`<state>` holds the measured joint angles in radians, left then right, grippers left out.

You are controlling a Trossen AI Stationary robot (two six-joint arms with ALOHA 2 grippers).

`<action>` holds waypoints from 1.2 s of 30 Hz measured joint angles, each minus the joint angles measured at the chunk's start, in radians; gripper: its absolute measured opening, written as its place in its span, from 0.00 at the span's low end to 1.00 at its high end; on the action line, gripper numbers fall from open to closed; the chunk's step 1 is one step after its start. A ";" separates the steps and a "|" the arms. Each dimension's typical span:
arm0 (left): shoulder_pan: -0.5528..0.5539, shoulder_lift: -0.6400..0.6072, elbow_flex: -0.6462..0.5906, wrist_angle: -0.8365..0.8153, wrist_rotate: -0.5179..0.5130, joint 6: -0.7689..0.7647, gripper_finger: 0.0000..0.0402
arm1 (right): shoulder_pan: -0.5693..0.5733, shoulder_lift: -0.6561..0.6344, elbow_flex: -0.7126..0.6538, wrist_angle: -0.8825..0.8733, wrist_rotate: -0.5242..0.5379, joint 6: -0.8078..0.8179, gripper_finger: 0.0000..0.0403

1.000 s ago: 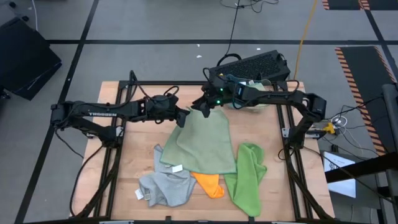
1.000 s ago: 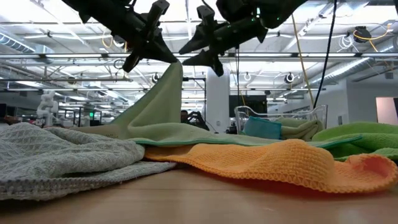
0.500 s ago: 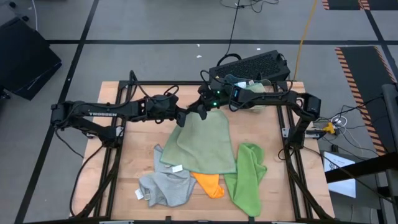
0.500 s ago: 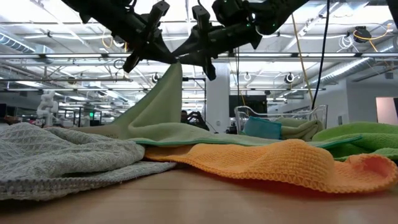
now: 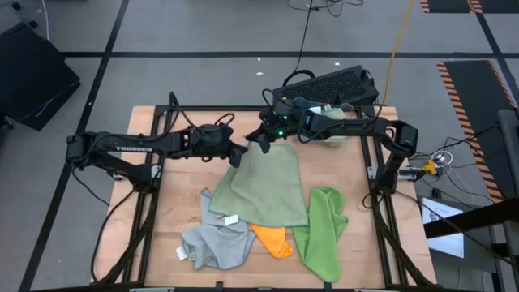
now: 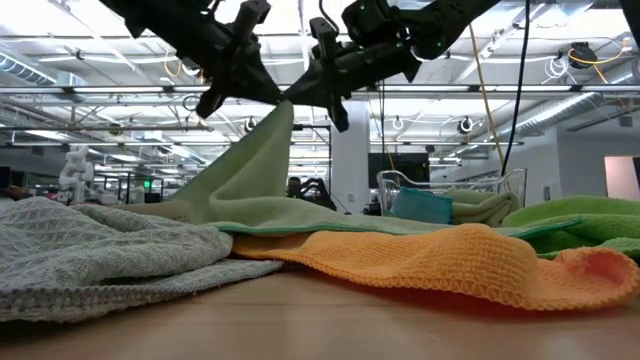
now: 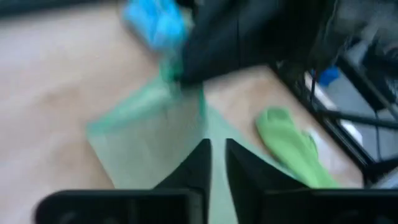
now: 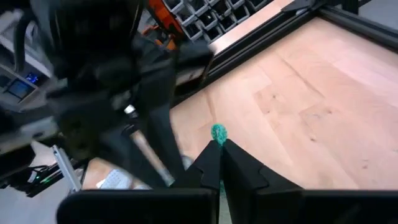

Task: Fold microfiber towels
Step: Fold the light green microfiber towel

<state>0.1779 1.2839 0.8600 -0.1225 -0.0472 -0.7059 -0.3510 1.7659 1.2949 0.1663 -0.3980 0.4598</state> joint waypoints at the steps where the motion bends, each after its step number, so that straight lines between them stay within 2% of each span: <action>1: -0.002 0.000 0.000 -0.030 0.014 -0.018 0.17 | -0.003 0.000 0.000 -0.001 -0.002 -0.001 0.00; 9: -0.007 -0.003 0.000 -0.423 0.060 -0.030 0.51 | -0.013 -0.002 0.000 -0.020 -0.052 -0.020 0.00; 12: 0.000 -0.003 -0.028 -0.433 0.090 0.018 0.60 | -0.014 -0.002 0.000 -0.021 -0.052 -0.027 0.00; 16: 0.004 -0.003 -0.102 -0.401 0.161 0.045 0.66 | -0.016 -0.002 0.000 -0.020 -0.052 -0.029 0.00; 23: -0.053 -0.003 -0.246 -0.287 0.245 -0.127 0.65 | -0.016 -0.002 0.000 -0.021 -0.052 -0.028 0.00; 29: -0.134 -0.003 -0.322 -0.218 0.237 -0.351 0.60 | -0.021 -0.002 0.000 -0.020 -0.052 -0.027 0.00; 32: -0.175 -0.003 -0.338 -0.211 0.235 -0.403 0.58 | -0.028 -0.002 0.000 -0.020 -0.053 -0.024 0.00; 36: -0.227 -0.003 -0.356 -0.106 0.222 -0.430 0.54 | -0.039 -0.002 0.000 -0.018 -0.053 -0.019 0.00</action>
<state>-0.0489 1.2804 0.5039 -0.2285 0.1746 -1.1355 -0.3904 1.7638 1.2945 0.1480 -0.4507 0.4404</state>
